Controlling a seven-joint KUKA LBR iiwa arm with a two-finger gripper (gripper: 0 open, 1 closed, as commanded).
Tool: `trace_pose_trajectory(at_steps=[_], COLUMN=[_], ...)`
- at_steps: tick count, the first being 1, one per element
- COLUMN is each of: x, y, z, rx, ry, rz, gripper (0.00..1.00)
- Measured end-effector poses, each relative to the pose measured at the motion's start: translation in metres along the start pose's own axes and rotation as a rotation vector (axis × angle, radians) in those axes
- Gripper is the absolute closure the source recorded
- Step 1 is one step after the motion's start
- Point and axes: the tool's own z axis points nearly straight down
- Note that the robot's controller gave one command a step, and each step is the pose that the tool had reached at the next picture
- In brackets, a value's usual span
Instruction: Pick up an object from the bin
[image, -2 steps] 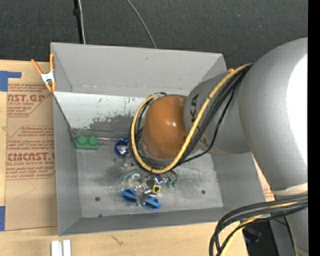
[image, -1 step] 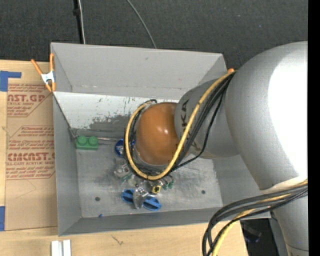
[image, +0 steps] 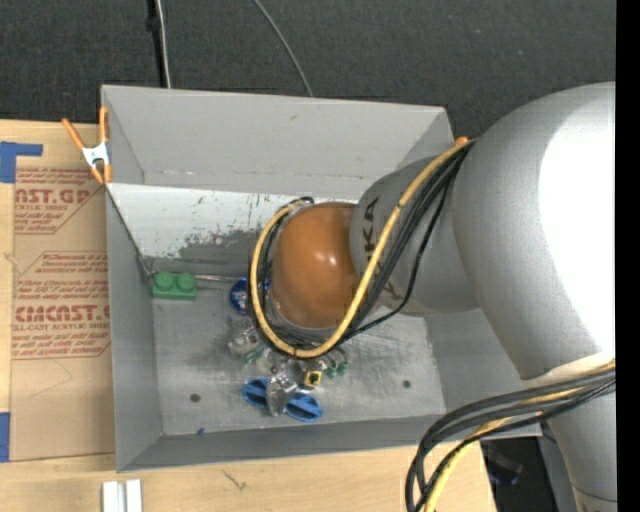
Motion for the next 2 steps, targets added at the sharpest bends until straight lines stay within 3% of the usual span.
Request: trace_pose_trajectory(at_steps=[1,2], x=[-0.0032,-0.0054], y=[0.0003,0.0006], z=[-0.0018,-0.0118], rx=[0.001,-0.001], ry=[-0.012,-0.003], rz=[0.0,-0.001], gripper=[1.0,1.0])
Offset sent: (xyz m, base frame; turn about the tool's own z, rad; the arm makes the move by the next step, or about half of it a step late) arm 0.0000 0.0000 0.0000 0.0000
